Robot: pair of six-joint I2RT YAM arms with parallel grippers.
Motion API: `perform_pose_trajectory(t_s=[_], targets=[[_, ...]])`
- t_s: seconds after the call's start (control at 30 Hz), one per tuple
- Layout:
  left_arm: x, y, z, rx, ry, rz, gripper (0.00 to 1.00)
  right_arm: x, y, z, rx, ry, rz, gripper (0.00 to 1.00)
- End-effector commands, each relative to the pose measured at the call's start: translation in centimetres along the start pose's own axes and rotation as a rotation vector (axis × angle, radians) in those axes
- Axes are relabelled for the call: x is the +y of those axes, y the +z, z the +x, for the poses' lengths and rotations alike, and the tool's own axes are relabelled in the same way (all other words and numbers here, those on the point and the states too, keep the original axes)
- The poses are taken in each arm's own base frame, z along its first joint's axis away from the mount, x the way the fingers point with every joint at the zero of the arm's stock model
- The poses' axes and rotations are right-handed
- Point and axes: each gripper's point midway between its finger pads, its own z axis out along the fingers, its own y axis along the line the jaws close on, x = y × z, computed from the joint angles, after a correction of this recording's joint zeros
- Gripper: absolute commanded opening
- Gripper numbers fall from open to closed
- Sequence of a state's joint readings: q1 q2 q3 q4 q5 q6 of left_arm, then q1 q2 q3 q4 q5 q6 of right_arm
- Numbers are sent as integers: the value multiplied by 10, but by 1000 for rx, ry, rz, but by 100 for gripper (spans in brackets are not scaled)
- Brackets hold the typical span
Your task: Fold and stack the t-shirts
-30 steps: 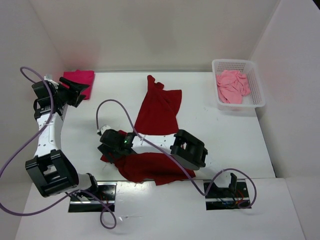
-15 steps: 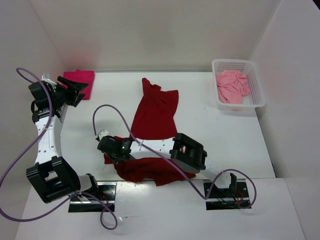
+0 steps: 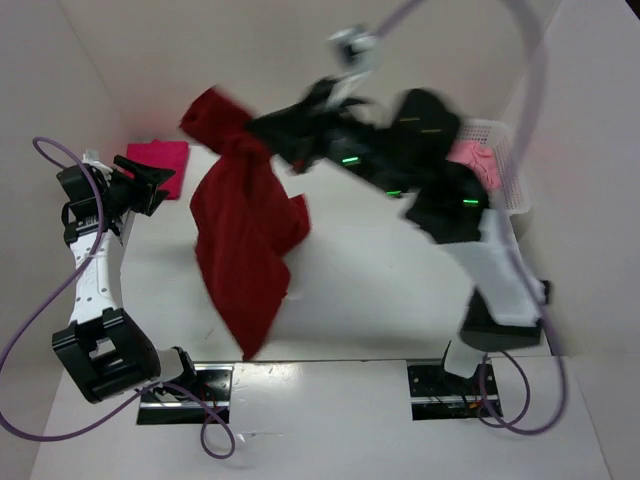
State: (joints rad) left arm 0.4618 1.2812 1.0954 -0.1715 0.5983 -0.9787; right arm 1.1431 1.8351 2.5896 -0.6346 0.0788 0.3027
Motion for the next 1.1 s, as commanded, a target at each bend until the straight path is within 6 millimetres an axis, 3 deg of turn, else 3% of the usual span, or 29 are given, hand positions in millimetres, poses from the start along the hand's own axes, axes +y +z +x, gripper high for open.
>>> perform_pose_trajectory(t_s=[0.0,0.03,0.1,0.13,0.17,0.2,0.23,0.27,0.33,0.37,0.4,0.43,0.5,0.53,0.6,0.63,0.7,0.8,0.9,0.93,1.03,1.07], targets=[[0,6,-9,-18,-11,9,70,-4,-83,-99,-222,26,-78,1],[0,6,-9,-18,-11,9,70,-25,-90,-103,-241,25,-18,1],[1,9,-4,4,-15,12,70,-71,-101,-79,-189,43,70,1],[3,9,-2,10,-9,4,70,-115,-111,-80,-206,41,158,1],[5,13,1,23,-12,0,72,-144,-113,-36,-100,76,172,1],[6,15,6,33,14,-6,74,-170,-120,-20,-72,98,214,1],[6,15,6,33,26,-6,74,-216,-138,-12,-78,132,318,1],[6,18,16,55,41,-15,74,-255,-146,32,-9,194,379,1],[16,23,31,84,78,-48,75,-287,-175,58,31,240,403,1],[21,27,40,93,98,-75,76,-308,-185,97,75,305,428,1],[22,29,45,100,116,-85,76,-309,-193,112,106,336,399,1],[27,30,51,113,140,-95,76,-328,-206,142,145,384,451,1],[40,32,75,172,150,-129,78,-333,-218,156,136,391,483,1],[46,33,83,190,182,-138,79,-341,-226,175,158,426,512,1],[71,32,106,240,197,-210,79,-358,-239,178,145,428,602,1],[80,31,109,246,219,-227,79,-365,-244,189,159,452,623,1],[94,24,118,288,224,-276,79,-372,-250,190,153,455,668,1],[97,17,135,353,273,-320,79,-384,-256,190,131,475,733,1],[90,9,175,463,361,-330,79,-399,-258,194,113,525,787,1],[82,6,203,527,418,-314,79,-403,-256,190,98,528,793,1],[81,-9,235,596,524,-360,73,-412,-261,193,95,562,830,1],[80,-20,255,659,564,-361,71,-417,-266,188,73,549,863,1]])
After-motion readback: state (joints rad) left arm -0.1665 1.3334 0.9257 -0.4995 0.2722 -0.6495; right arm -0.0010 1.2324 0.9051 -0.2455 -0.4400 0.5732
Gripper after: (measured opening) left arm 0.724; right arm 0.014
